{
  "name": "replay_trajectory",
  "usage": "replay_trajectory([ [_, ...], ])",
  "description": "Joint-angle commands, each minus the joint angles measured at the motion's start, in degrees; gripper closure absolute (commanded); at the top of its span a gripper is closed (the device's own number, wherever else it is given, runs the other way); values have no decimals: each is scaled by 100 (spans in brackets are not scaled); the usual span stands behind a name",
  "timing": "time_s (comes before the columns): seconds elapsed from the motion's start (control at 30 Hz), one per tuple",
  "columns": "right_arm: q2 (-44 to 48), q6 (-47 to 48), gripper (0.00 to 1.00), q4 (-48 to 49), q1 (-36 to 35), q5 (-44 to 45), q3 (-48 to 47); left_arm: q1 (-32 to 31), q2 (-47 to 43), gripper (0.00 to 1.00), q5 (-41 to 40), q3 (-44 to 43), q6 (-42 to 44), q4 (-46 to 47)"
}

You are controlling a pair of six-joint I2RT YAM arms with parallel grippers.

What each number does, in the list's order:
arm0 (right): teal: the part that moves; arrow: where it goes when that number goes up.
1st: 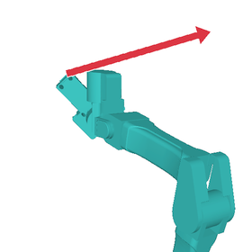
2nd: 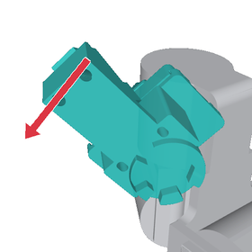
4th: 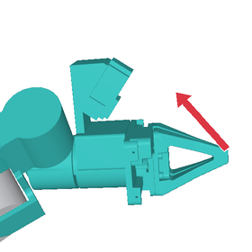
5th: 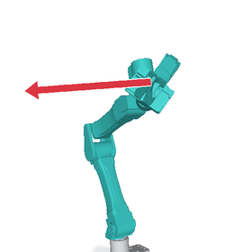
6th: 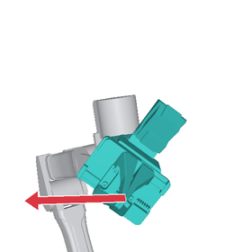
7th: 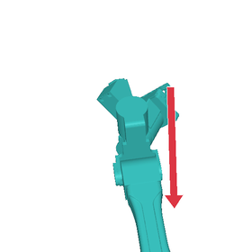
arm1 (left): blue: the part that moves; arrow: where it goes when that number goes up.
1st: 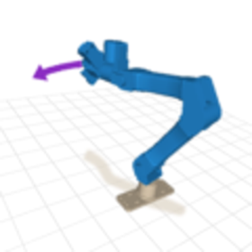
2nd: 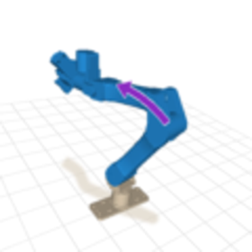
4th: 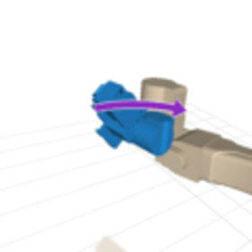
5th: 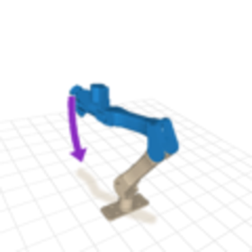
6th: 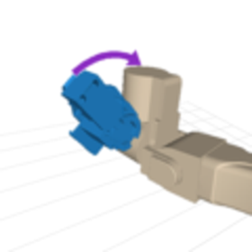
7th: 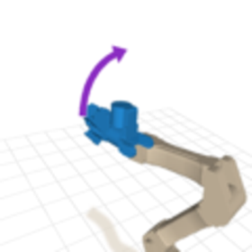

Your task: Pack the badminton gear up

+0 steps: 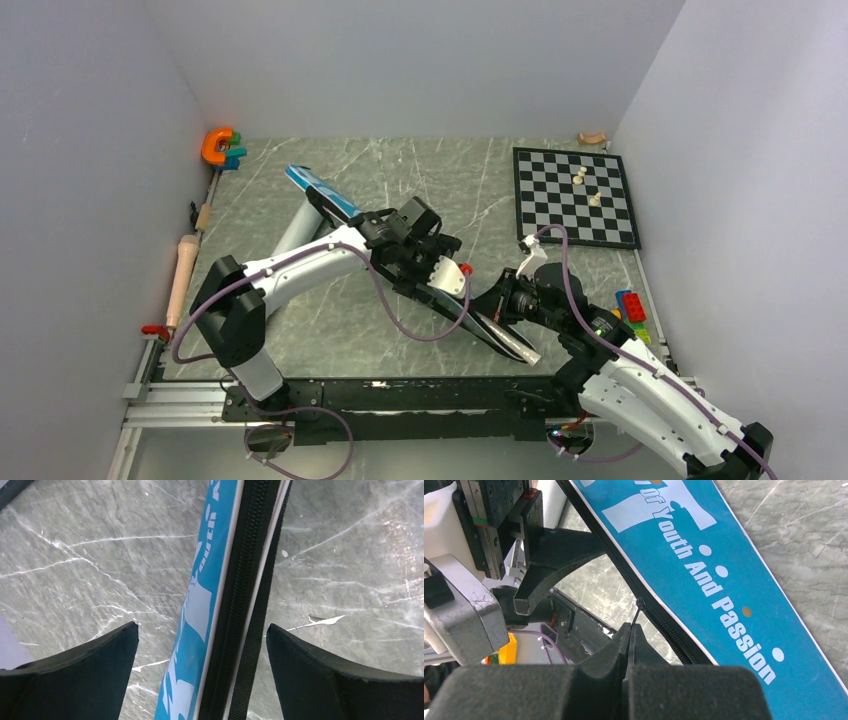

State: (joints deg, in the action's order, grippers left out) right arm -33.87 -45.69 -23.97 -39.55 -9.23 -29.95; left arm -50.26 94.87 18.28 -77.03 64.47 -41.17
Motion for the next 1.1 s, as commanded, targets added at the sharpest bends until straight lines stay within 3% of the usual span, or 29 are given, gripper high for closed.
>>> replay_trajectory([
  [0.0, 108, -145, 100, 341, -20, -43, -329, -107, 132, 0, 120, -173, -260, 268],
  [0.07, 97, -155, 100, 352, -18, -52, -340, -168, 183, 2, 161, -190, -241, 256],
  [0.27, 74, -185, 100, 391, -19, -48, -408, -354, 333, 24, 233, -219, -159, 131],
  [0.43, 39, -191, 100, 418, -15, -38, -460, -494, 391, 56, 257, -350, -143, 118],
  [0.63, -56, -79, 100, 340, -14, 4, -654, -519, 392, 75, 177, -618, -78, -57],
  [0.73, -160, 57, 100, 254, -14, 107, -886, -484, 408, 92, 59, -898, -112, -258],
  [0.87, -397, 371, 99, 22, -9, 442, -1531, -367, 428, 100, -66, -1393, -48, -616],
  [1.0, -571, 737, 79, -195, -17, 861, -2173, -116, 377, 100, -147, -1841, 19, -853],
  [1.07, -619, 877, 60, -368, -15, 1197, -2479, -2, 346, 100, -133, -2053, 47, -991],
])
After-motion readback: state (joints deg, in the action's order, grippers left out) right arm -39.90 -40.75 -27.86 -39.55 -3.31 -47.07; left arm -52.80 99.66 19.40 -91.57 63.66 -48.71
